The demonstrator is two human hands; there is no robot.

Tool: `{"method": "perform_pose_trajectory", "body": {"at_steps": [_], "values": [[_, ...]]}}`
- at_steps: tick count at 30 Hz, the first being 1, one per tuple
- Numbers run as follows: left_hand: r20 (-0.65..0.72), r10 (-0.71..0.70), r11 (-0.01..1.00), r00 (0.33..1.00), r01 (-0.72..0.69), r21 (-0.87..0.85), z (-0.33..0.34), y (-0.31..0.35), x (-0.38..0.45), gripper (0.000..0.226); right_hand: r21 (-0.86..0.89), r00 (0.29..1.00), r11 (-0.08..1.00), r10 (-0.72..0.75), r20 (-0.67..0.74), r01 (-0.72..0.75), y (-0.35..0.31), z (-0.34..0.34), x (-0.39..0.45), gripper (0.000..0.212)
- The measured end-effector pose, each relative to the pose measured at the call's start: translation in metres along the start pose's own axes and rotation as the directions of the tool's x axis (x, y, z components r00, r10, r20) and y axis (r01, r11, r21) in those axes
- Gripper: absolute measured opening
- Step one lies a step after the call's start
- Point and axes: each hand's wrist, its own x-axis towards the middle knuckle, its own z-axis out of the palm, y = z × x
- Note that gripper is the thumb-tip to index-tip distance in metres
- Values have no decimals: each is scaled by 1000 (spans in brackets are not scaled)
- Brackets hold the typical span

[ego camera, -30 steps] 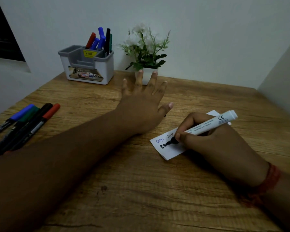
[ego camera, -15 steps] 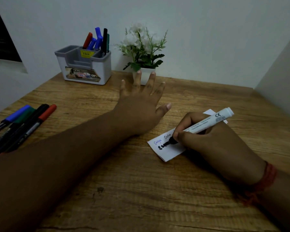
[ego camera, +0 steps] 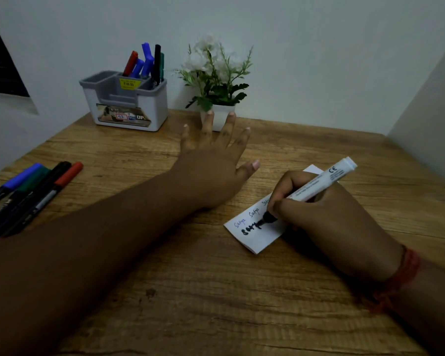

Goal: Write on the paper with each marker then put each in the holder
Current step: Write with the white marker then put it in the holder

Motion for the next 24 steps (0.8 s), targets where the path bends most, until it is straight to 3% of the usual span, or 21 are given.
{"method": "perform_pose_trajectory", "body": {"at_steps": [14, 20, 24], "values": [[10, 4, 1000, 1000, -4, 3, 1, -1, 1, 80, 25, 998, 1000, -8, -56, 9, 8, -1, 4, 11], [23, -7, 1000, 1000, 7, 21, -5, -3, 1, 80, 413, 981, 903, -39, -189, 116, 17, -7, 6, 14], [60, -27, 1000, 998, 26, 18, -12, -9, 1, 77, 463, 948, 845, -148, -281, 269, 17, -12, 5, 15]]}}
